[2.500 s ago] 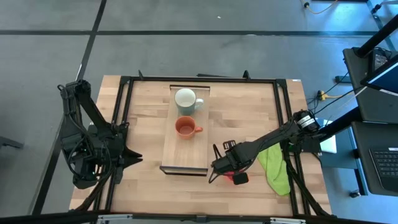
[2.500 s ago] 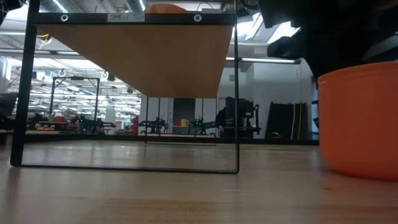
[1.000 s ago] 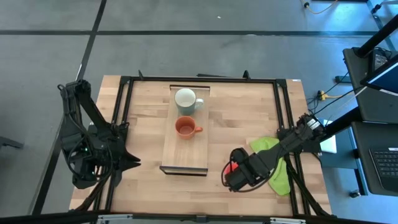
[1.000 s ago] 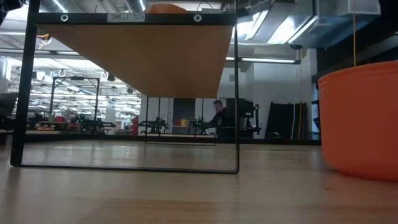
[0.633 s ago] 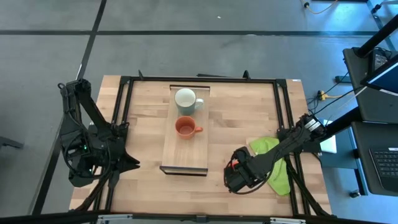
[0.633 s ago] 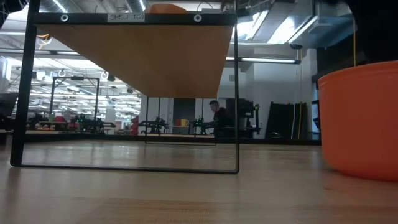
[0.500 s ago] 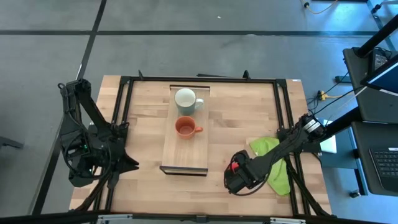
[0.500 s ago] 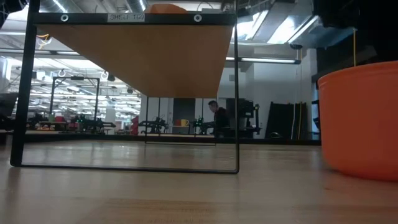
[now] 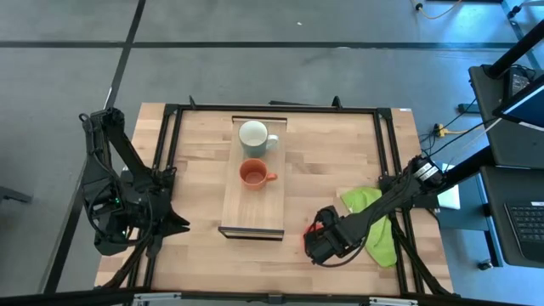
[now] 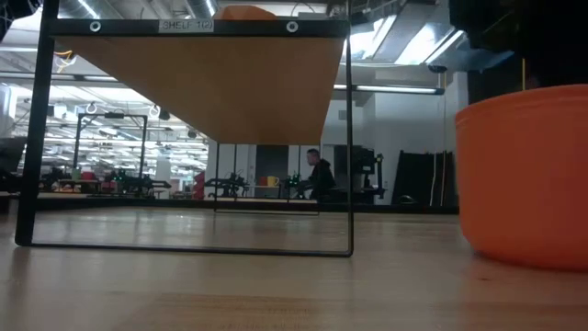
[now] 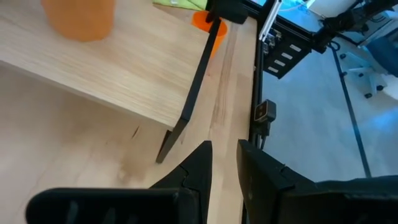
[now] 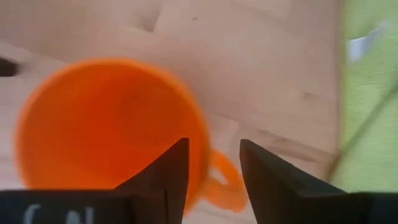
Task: Stack small to large cups/mugs on shelf
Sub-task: Put the orange mug on the shelf
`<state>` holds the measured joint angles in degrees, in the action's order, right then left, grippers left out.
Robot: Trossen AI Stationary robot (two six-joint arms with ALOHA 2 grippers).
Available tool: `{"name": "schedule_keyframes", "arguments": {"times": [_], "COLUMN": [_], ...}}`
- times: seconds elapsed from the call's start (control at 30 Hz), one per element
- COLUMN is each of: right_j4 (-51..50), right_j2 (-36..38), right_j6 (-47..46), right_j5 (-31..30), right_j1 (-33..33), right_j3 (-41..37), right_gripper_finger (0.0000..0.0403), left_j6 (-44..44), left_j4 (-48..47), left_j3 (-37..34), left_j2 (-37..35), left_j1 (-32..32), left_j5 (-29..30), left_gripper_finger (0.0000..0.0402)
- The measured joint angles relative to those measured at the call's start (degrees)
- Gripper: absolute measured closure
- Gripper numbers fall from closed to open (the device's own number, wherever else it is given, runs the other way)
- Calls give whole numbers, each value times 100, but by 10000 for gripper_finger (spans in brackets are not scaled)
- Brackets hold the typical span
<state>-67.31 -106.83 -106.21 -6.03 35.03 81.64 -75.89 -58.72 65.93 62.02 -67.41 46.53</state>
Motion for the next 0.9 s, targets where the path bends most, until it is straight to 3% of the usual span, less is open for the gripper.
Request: {"name": "schedule_keyframes", "arguments": {"times": [0.3,0.6,0.77,0.9], "right_j4": [310,292,293,289], "right_j2": [-2,3,31,300], "right_j6": [19,268,310,331], "right_j5": [3,-1,92,99], "right_j1": [0,-4,-35,-116], "right_j3": [-272,-268,-272,-274], "right_gripper_finger": [268,389,377,392], "left_j6": [-10,-7,-3,-3], "left_j4": [-39,-89,-154,-189], "left_j3": [0,0,0,0], "left_j2": [0,0,0,0], "left_j1": [15,253,346,392], "left_j5": [91,65,56,49], "left_gripper_finger": [333,333,333,333]}}
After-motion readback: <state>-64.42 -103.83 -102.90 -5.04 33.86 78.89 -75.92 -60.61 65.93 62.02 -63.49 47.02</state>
